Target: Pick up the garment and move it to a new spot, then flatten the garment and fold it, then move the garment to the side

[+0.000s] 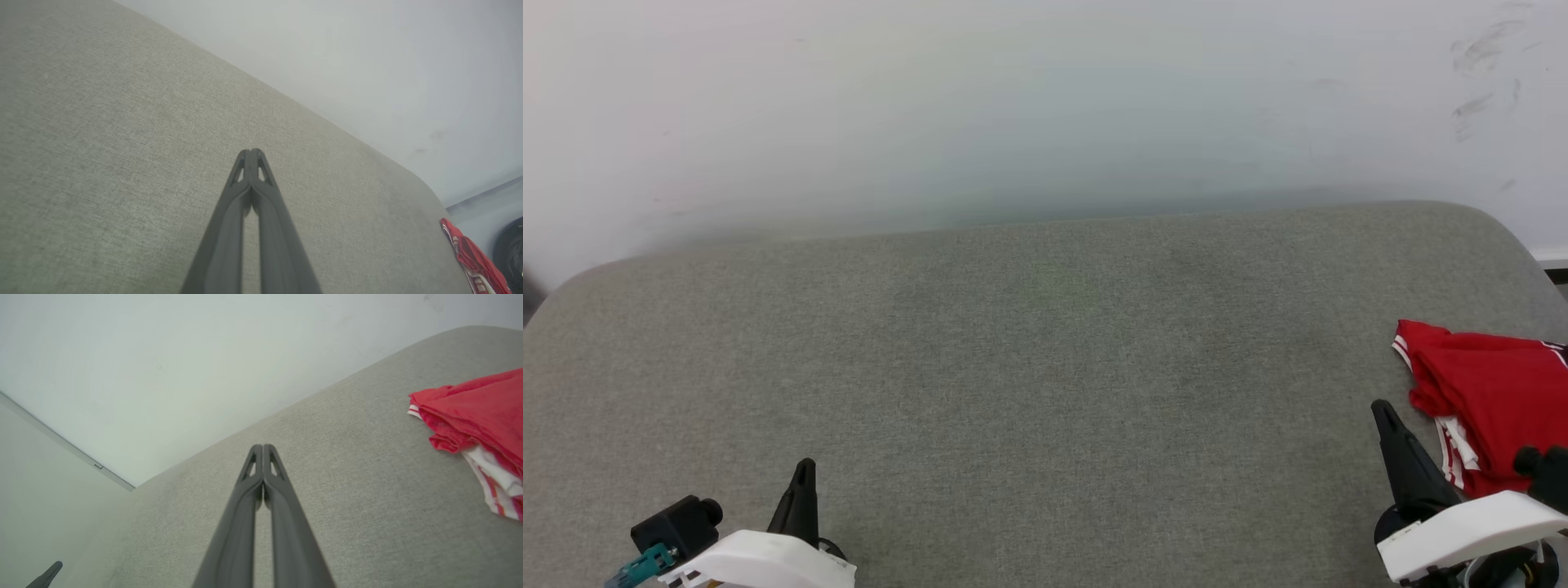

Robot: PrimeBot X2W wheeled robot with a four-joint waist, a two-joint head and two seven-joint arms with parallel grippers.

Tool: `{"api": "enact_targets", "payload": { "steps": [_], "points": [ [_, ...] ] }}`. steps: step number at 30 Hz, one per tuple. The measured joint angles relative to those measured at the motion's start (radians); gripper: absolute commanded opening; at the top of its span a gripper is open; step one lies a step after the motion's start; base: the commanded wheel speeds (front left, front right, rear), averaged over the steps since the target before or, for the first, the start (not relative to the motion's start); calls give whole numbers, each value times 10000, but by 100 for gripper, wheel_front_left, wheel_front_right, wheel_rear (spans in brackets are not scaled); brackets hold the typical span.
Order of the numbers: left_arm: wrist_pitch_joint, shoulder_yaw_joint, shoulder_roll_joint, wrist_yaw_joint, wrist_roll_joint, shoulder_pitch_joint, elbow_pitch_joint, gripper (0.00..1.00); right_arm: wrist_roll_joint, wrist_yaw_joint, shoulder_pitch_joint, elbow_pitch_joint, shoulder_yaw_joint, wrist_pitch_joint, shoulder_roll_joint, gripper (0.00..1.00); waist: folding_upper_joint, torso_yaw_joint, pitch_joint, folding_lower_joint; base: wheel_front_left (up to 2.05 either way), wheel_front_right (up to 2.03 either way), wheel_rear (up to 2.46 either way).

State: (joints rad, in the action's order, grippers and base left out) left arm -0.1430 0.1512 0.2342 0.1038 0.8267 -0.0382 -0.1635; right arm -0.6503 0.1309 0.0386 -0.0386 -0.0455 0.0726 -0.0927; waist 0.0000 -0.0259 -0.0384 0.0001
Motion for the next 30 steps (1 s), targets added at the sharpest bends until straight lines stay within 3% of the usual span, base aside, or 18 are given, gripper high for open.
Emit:
{"api": "enact_targets", "payload": {
  "steps": [30],
  "points": [
    [968, -989, -686, -947, 3218, 532, -318, 0, -3841, 0, -593, -834, -278, 167, 155, 0, 0, 79, 126, 0, 0, 0, 0]
  ]
}}
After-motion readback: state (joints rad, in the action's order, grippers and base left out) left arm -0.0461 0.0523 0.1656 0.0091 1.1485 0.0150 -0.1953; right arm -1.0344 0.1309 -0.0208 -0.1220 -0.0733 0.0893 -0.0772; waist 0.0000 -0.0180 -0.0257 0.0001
